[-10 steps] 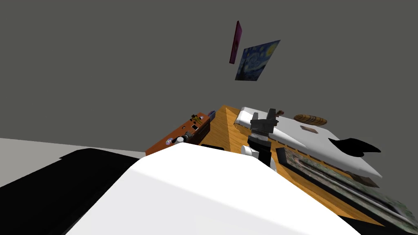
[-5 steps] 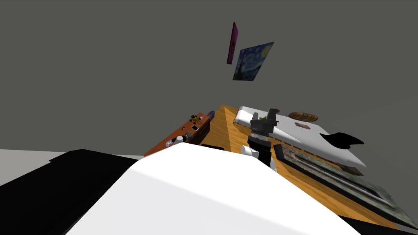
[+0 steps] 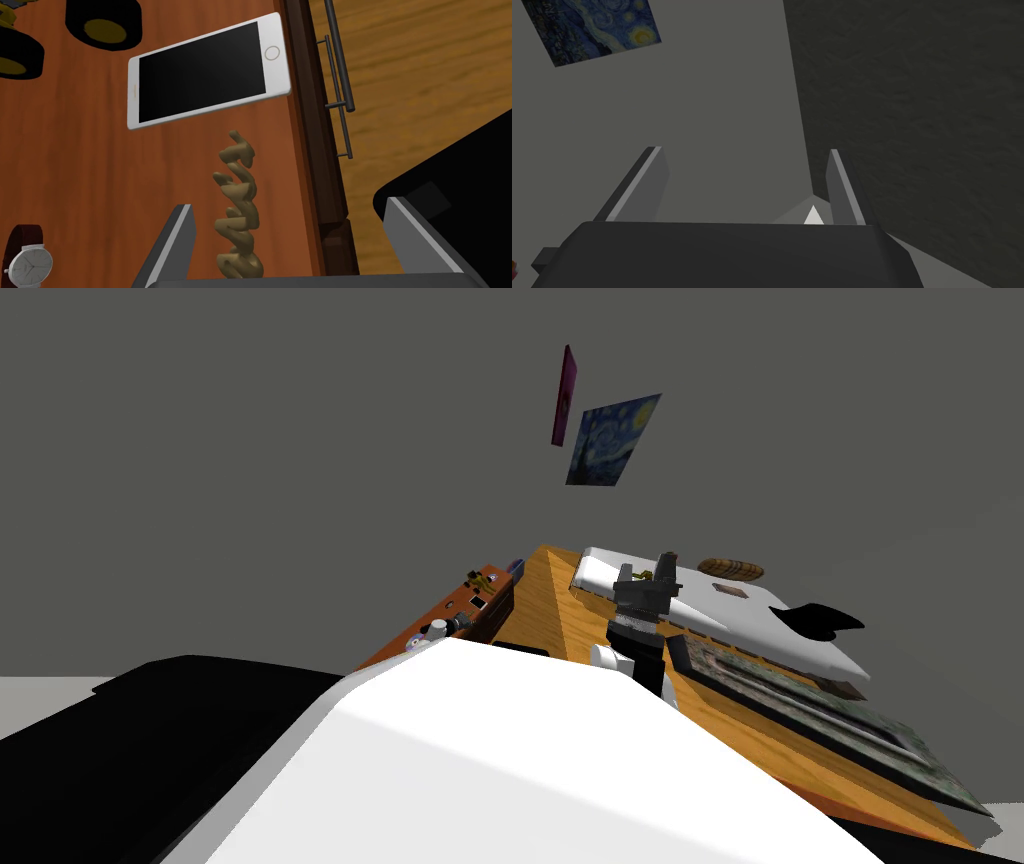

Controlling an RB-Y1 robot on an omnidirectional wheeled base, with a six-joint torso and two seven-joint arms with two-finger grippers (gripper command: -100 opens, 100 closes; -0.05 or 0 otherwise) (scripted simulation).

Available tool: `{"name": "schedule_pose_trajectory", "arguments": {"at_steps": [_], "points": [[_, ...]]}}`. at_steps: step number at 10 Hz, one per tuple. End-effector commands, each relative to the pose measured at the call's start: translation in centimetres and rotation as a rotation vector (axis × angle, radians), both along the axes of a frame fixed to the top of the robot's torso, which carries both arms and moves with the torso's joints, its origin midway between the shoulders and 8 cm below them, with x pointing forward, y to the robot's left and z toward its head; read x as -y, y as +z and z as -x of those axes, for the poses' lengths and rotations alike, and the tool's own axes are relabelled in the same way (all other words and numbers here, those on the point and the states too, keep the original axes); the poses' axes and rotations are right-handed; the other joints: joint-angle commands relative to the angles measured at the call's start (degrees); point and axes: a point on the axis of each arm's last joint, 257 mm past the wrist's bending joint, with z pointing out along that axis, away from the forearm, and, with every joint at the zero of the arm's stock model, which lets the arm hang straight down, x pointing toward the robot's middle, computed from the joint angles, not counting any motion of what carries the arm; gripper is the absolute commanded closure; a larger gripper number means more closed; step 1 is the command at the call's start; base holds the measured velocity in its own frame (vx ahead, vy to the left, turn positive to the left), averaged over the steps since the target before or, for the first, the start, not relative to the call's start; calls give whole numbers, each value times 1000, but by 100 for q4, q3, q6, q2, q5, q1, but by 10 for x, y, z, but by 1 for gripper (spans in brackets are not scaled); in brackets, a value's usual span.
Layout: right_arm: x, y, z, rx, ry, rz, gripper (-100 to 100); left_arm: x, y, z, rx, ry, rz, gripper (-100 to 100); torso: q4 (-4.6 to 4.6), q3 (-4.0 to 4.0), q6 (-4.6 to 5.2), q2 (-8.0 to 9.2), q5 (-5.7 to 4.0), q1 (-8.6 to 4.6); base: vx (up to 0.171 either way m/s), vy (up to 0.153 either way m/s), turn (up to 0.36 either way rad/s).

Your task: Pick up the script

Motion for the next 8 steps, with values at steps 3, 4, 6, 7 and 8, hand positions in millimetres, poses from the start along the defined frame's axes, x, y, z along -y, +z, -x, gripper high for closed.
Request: {"name": "schedule_pose_trajectory", "arguments": {"at_steps": [3, 4, 6, 7, 8], "points": [[0, 0, 0, 0, 0, 0, 0, -5, -9, 7, -48, -18, 24, -100, 0, 0, 1, 0, 0, 1, -10, 56, -55], [0, 0, 0, 0, 0, 0, 0, -7, -12, 10, -62, -23, 28, -100, 1, 1, 0, 2, 0, 3, -11, 60, -55], [0, 0, 0, 0, 0, 0, 0, -11, -19, 22, -98, -35, 34, -100, 0, -1, 0, -2, 1, 5, 8, 81, -40], [0, 0, 0, 0, 0, 0, 0, -10, -17, 18, -85, -29, 32, -100, -1, -3, -1, -5, 2, 14, 5, 47, -11], [0, 0, 0, 0, 0, 0, 0, -10, -18, 19, -88, -31, 33, 0, -1, -2, 0, -4, 1, -1, 1, 9, 0]]}}
